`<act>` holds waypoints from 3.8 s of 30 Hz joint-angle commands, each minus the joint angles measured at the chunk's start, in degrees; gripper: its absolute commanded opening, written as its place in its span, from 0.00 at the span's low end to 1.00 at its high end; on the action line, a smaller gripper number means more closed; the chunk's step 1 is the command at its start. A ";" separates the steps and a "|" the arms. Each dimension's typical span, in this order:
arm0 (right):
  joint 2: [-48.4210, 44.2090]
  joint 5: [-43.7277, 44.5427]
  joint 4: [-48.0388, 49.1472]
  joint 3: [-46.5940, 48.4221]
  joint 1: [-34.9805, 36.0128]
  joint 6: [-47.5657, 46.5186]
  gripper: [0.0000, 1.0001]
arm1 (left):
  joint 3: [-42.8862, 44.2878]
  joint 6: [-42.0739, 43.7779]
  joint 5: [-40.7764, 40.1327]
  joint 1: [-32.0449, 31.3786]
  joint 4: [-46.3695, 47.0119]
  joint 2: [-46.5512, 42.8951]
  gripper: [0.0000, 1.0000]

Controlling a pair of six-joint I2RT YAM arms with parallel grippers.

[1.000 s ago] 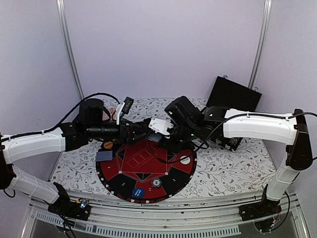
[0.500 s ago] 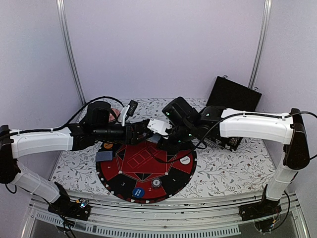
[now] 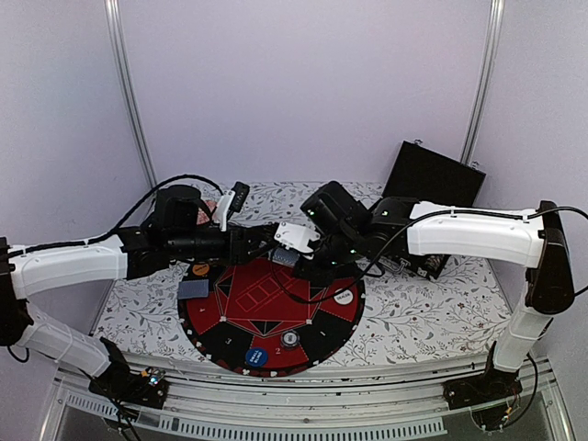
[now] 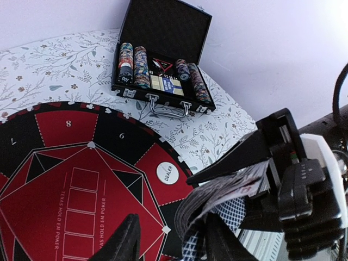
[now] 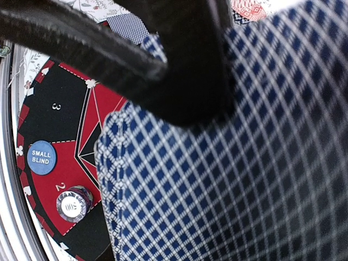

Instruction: Distribute texas hold em gaming equipment

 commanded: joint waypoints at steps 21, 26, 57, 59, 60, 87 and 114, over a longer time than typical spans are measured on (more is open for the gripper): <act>-0.15 1.08 0.85 -0.71 0.15 -1.19 0.41 | -0.79 2.19 0.84 0.32 0.24 -5.54 0.06; -0.59 1.09 0.99 -1.58 -0.75 -0.95 0.41 | -1.33 2.48 -0.58 0.76 -1.87 -7.53 0.00; -7.62 0.74 0.72 -8.64 -6.02 -1.79 0.40 | 12.19 19.55 12.25 1.92 -65.30 2.50 0.00; -7.56 0.74 0.79 -8.54 -5.95 -1.80 0.40 | 11.79 20.31 10.80 0.19 -65.81 4.94 0.00; -7.52 0.74 0.74 -8.47 -6.02 -1.81 0.40 | 11.58 20.42 9.77 -0.34 -66.24 6.24 0.00; -9.52 0.47 1.27 -9.96 -6.00 -1.54 0.40 | 14.90 17.08 1.74 -4.19 -60.19 27.05 0.00; -9.80 0.50 -0.09 -9.19 -5.97 -1.00 0.41 | 19.83 15.79 -4.15 -7.00 -67.07 32.64 0.00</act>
